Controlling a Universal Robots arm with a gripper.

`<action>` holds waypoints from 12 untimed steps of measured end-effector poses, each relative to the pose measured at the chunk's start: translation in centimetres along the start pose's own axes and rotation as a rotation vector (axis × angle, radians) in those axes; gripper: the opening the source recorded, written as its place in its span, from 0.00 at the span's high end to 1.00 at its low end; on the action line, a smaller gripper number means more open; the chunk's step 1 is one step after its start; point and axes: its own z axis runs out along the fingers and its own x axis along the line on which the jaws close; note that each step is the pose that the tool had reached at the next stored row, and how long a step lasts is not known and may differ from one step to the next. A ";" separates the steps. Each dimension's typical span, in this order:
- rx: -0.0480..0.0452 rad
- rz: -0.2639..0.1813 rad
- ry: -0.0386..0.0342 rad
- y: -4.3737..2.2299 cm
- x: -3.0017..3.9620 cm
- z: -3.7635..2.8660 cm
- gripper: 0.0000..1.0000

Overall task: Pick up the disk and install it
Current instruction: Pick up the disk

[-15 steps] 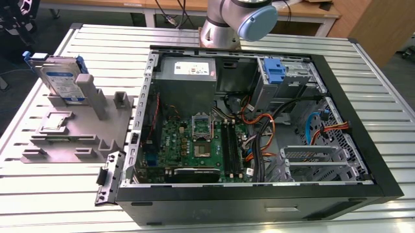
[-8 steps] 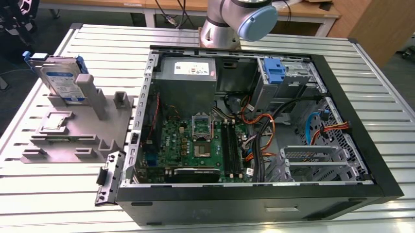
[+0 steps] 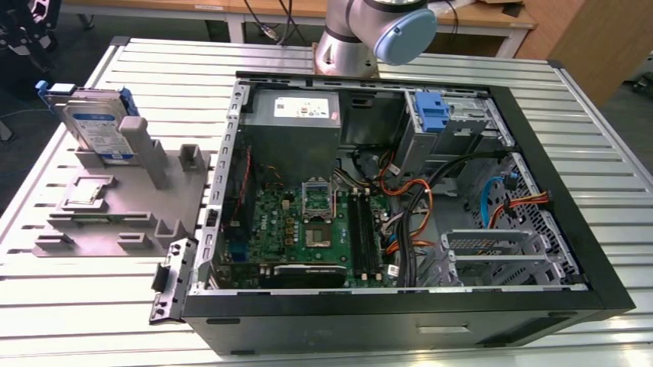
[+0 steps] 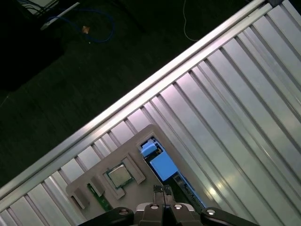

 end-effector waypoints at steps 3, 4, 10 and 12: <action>-0.0003 -0.012 0.0006 0.00 0.00 0.00 0.90; -0.0004 -0.017 0.0007 0.00 0.00 0.00 0.90; -0.0011 -0.041 0.0019 0.00 0.00 0.00 0.90; -0.0012 -0.049 0.0021 0.00 0.00 0.00 0.90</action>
